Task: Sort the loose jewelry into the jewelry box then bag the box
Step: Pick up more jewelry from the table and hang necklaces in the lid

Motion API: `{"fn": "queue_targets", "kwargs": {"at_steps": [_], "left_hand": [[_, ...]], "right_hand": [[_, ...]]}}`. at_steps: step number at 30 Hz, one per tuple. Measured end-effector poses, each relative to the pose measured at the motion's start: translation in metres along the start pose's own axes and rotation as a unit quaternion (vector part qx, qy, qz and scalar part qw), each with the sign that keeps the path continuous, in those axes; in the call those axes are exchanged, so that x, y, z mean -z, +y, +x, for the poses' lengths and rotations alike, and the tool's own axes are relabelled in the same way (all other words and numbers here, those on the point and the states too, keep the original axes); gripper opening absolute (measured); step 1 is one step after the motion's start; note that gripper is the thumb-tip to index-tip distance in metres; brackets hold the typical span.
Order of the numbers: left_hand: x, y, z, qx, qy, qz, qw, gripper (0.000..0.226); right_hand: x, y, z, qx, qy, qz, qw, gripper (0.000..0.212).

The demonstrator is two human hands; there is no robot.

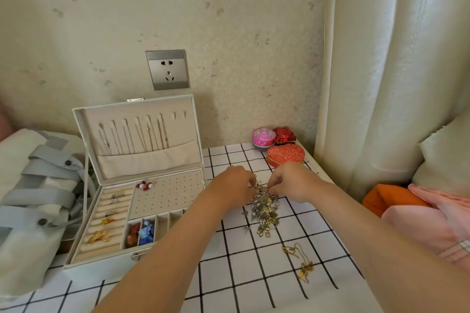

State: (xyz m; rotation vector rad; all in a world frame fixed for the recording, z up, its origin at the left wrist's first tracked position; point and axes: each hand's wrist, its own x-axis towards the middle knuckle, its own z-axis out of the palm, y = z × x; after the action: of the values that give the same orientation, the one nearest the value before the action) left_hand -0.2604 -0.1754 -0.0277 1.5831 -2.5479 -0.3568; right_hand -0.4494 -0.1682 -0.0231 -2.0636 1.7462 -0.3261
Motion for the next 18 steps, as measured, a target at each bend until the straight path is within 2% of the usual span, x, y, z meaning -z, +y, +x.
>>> {"fn": "queue_targets", "kwargs": {"at_steps": [3, 8, 11, 16, 18], "left_hand": [[0.0, 0.001, 0.0, 0.013, 0.011, 0.001, 1.0, 0.02], [-0.003, 0.004, 0.002, 0.005, 0.023, -0.004, 1.0, 0.026], [-0.003, 0.006, 0.003, 0.01, 0.024, -0.002, 1.0, 0.02], [-0.001, 0.002, 0.003, 0.035, 0.022, -0.029, 0.999, 0.003], [0.003, 0.001, 0.002, 0.042, 0.021, -0.046, 0.998, 0.007]], "right_hand": [[0.001, 0.0, 0.0, -0.011, -0.011, 0.01, 1.0, 0.014], [-0.006, -0.007, 0.004, -0.006, -0.016, 0.002, 1.0, 0.025], [-0.005, -0.01, 0.005, 0.016, -0.012, -0.013, 1.0, 0.018], [-0.004, -0.011, 0.008, -0.002, 0.007, 0.059, 0.998, 0.006], [-0.003, -0.011, 0.009, -0.005, 0.018, 0.098, 0.995, 0.006]]}}
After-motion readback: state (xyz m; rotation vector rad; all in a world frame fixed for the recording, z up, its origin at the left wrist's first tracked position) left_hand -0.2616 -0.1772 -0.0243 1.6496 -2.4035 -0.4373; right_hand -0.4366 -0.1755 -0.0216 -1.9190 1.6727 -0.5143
